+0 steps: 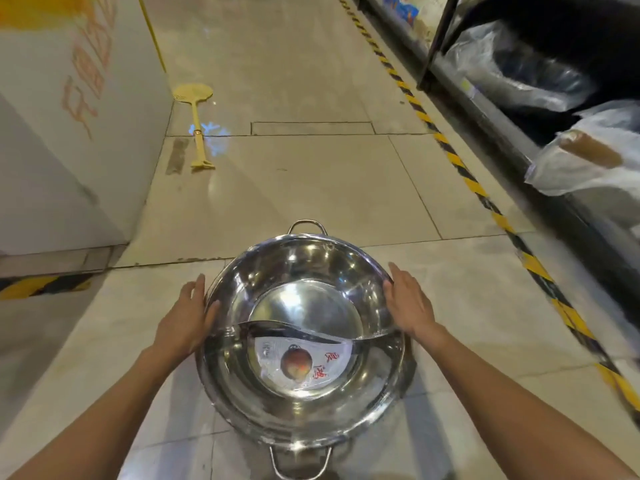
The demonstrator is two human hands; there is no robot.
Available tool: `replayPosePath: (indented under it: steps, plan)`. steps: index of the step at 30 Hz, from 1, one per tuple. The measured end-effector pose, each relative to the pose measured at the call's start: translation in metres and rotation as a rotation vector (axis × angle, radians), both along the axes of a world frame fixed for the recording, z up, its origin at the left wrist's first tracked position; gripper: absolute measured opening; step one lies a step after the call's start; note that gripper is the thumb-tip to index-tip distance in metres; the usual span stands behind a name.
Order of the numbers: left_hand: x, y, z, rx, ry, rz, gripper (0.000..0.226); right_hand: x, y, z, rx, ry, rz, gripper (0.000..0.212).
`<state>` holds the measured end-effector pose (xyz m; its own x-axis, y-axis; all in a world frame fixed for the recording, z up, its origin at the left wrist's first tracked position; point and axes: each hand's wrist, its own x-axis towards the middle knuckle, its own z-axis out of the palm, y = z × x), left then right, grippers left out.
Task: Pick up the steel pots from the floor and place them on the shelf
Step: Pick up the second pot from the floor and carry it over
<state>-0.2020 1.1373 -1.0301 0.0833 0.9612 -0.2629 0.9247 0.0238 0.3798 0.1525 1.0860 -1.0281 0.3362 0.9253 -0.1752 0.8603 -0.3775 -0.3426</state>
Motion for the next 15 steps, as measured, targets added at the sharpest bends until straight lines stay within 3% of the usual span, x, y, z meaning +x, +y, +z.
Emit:
replayPosePath:
  steps: [12, 15]
  plan:
    - [0.002, -0.017, 0.003, 0.036, -0.04, -0.032, 0.04, -0.004, -0.026, 0.011, -0.046, 0.062, 0.04, 0.045]
    - [0.002, -0.018, 0.003, 0.076, -0.058, -0.049, 0.026, -0.004, -0.029, 0.012, -0.037, 0.059, 0.039, 0.045]
